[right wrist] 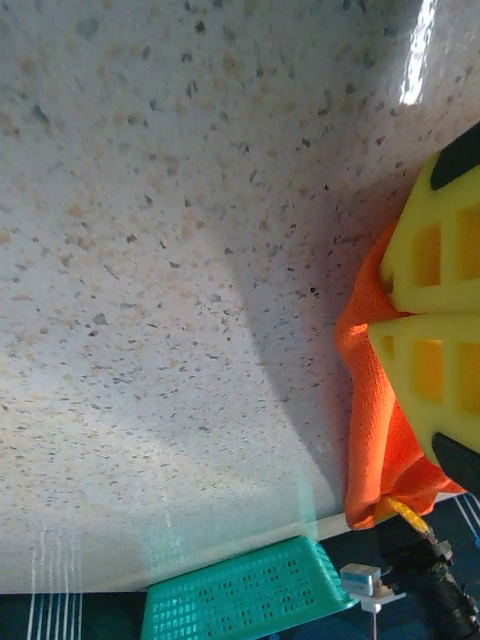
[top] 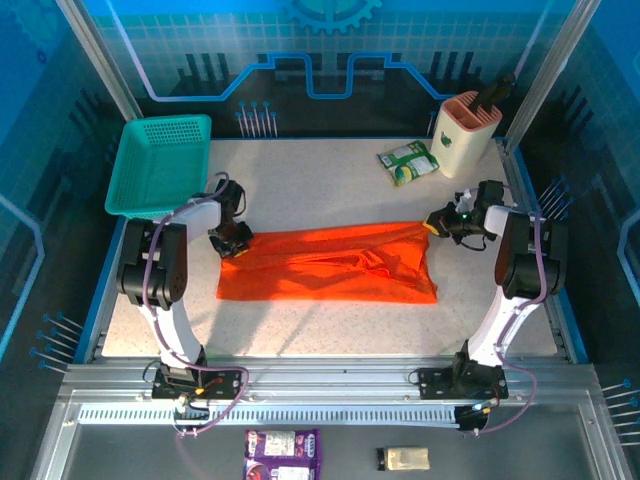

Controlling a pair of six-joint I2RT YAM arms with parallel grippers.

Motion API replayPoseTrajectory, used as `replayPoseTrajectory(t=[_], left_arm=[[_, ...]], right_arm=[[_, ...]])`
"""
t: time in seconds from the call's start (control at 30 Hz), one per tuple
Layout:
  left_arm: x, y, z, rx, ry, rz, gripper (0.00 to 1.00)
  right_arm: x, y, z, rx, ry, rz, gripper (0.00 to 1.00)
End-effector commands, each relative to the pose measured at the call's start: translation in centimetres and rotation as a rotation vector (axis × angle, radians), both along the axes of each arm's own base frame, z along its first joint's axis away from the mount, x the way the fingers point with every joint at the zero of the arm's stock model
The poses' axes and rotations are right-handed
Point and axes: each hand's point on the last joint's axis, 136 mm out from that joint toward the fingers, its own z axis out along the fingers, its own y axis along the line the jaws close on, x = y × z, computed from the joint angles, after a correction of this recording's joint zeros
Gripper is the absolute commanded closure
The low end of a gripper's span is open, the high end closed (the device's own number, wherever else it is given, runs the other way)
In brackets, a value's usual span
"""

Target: Fold the inside-out t-shirt

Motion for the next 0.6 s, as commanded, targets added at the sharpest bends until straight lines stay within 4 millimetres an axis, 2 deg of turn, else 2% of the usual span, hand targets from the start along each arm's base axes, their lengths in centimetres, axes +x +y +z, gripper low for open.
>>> replayPoseTrajectory(t=[0.0,0.03,0.07,0.2,0.27,0.37,0.47,0.57], left_arm=[[-2.0,2.0,-1.8,0.053,0.077,0.053,0.91],[-1.8,1.6,-1.6,0.028,0.064,0.046,0.91],[-1.5,1.2,-1.3,0.012,0.049,0.041,0.9],[0.1,-0.5,1.9,-0.04,-0.046,-0.003,0.86],[0.5,-1.0,3.9,-0.048,-0.081,-0.025,0.8],[0.4,-1.6,6.2,-0.054,-0.111,-0.056,0.78],[-0.6,-2.4,6.8,-0.059,-0.099,-0.092,0.8],[-1.8,-3.4,6.0,-0.084,-0.064,-0.124,0.85]], right_arm=[[0.8,-1.5,-0.7,-0.015,-0.002,-0.054,1.0],[0.9,-1.4,-0.7,-0.008,-0.003,-0.049,1.0],[1.1,-1.2,-0.4,-0.004,-0.009,-0.044,0.96],[0.8,-1.2,2.4,-0.04,-0.043,-0.034,0.71],[-0.1,-1.4,4.1,-0.086,-0.054,-0.038,0.69],[-2.3,-0.8,6.4,-0.176,-0.066,-0.014,0.68],[-5.4,1.8,7.5,-0.234,-0.056,0.078,0.68],[-8.7,6.2,7.4,-0.245,-0.046,0.205,0.68]])
